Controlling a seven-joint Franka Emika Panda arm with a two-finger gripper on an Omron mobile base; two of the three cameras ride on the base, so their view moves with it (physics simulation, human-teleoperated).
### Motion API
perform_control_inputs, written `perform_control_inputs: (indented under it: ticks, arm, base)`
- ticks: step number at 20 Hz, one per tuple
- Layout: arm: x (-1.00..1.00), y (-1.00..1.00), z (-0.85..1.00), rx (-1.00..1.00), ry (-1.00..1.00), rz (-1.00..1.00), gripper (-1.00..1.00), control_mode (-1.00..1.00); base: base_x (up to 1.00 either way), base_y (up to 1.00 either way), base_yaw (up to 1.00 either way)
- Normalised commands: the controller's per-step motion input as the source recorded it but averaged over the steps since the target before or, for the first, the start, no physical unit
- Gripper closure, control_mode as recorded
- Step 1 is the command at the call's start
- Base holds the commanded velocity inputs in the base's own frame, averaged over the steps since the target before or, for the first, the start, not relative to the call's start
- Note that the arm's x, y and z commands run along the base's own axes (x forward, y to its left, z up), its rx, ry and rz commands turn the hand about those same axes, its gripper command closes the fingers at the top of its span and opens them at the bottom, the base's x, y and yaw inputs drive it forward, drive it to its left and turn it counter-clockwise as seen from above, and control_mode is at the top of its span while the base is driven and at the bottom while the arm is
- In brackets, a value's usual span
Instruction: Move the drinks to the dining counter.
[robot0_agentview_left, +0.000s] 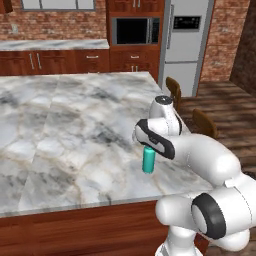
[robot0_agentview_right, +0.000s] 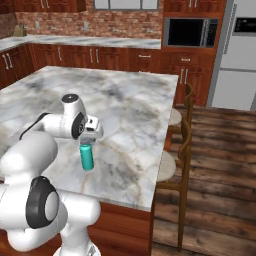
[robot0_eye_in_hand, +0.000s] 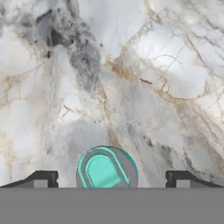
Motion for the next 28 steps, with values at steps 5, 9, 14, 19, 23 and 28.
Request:
perform_control_inputs:
  ticks: [5, 9, 14, 19, 23, 28]
  arm:
    - [-0.14, 0.0, 0.7, 0.0, -0.09, 0.0, -1.0, -1.0]
    - [-0.45, 0.0, 0.76, 0.0, -0.01, 0.0, -1.0, -1.0]
    - [-0.62, 0.0, 0.54, 0.0, 0.0, 0.0, -1.0, -1.0]
    - [-0.64, 0.0, 0.39, 0.0, 0.0, 0.0, -1.0, -1.0]
    - [-0.54, 0.0, 0.49, 0.0, -0.01, 0.0, -1.0, -1.0]
    - [-0.41, 0.0, 0.32, 0.0, -0.04, 0.0, -1.0, -1.0]
  base:
    - [0.0, 0.0, 0.0]
    - [0.0, 0.0, 0.0]
    - [0.0, 0.0, 0.0]
    - [0.0, 0.0, 0.0]
    - [0.0, 0.0, 0.0]
    - [0.0, 0.0, 0.0]
